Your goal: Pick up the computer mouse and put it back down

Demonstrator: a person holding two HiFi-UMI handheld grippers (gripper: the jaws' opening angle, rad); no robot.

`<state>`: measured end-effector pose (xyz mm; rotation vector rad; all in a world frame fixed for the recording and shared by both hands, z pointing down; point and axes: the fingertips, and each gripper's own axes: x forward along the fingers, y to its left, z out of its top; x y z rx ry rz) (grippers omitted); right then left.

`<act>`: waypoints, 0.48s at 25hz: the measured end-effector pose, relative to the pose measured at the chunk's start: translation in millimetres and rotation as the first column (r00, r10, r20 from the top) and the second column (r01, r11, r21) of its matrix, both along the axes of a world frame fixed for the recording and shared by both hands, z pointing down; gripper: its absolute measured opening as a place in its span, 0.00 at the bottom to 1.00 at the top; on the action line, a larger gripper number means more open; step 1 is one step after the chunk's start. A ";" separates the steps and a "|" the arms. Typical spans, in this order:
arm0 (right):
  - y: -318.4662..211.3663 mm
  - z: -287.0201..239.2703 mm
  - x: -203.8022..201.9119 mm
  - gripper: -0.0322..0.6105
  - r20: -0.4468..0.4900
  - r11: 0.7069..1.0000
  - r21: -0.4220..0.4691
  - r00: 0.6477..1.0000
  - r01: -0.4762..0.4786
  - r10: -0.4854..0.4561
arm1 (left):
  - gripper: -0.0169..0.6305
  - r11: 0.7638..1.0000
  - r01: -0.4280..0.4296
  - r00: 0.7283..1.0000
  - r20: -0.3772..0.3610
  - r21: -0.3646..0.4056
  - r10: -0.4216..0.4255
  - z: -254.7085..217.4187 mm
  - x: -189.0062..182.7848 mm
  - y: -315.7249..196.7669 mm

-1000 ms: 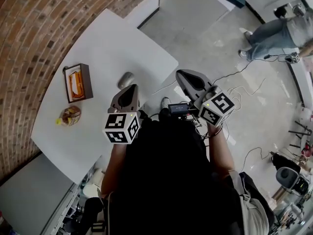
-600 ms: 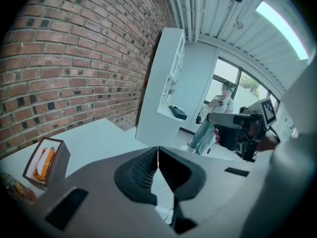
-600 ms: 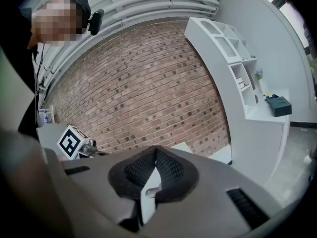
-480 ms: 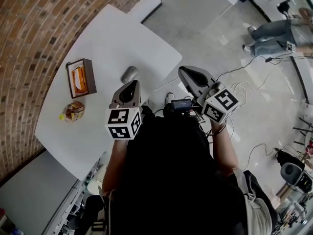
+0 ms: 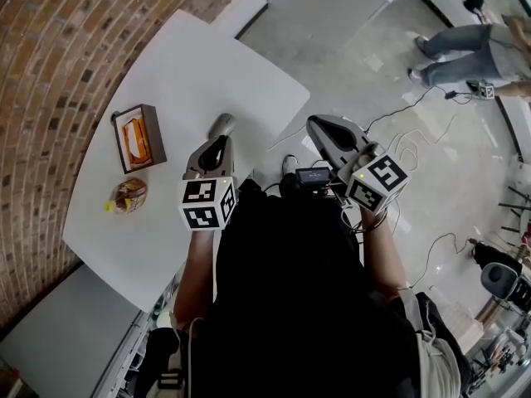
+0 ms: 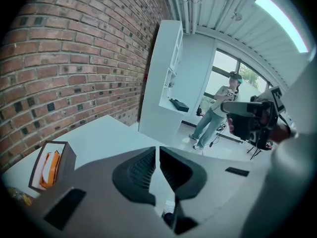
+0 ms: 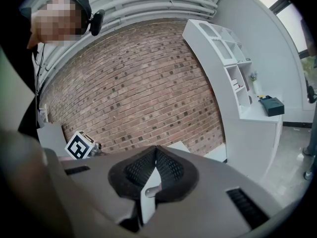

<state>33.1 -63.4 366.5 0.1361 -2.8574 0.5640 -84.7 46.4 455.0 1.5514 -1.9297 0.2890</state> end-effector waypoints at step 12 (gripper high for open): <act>15.8 2.7 -1.3 0.08 -0.020 0.996 0.000 0.996 -0.085 0.085 | 0.16 0.988 -0.128 0.991 0.022 -0.092 0.130 34.9 -14.1 7.9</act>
